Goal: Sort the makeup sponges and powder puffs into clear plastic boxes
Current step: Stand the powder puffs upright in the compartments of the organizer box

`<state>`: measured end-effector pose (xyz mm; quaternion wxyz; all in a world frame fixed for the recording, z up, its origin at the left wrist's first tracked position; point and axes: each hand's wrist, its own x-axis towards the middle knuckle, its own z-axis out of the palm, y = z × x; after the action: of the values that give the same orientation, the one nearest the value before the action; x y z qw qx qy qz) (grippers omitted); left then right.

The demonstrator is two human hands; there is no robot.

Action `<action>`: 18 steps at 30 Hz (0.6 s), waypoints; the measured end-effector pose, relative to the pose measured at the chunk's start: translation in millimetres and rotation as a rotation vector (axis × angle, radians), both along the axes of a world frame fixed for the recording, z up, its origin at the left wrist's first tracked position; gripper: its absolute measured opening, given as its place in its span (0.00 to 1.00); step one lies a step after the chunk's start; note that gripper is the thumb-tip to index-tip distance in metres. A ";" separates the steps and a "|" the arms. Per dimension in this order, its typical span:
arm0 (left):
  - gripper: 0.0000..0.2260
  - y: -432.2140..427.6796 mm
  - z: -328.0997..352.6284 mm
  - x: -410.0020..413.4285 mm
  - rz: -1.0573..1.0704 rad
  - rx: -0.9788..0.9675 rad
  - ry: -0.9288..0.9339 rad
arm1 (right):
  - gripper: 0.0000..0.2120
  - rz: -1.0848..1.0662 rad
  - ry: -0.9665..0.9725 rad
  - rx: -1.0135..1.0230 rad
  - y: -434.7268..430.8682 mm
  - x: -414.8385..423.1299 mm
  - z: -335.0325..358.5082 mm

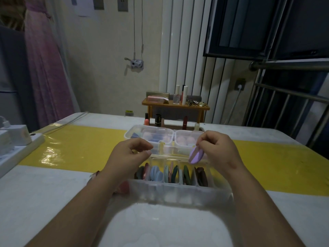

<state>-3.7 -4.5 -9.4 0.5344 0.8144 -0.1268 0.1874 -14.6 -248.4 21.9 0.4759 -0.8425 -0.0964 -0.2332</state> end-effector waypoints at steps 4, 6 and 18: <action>0.10 -0.5 -0.2 -0.6 0.000 0.021 0.010 | 0.09 -0.079 0.011 -0.036 -6.9 1.2 0.1; 0.11 -1.1 -0.5 -0.9 -0.016 0.007 0.019 | 0.09 -0.123 -0.005 -0.062 -8.3 1.3 0.4; 0.11 -1.1 -3.5 1.1 -0.040 -0.014 0.049 | 0.08 -0.136 0.112 -0.218 -10.4 -5.4 6.0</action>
<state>-2.6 -5.5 -12.9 0.5469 0.8121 -0.1287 0.1576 -20.0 -258.8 27.9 0.3694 -0.9055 -0.0371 -0.2056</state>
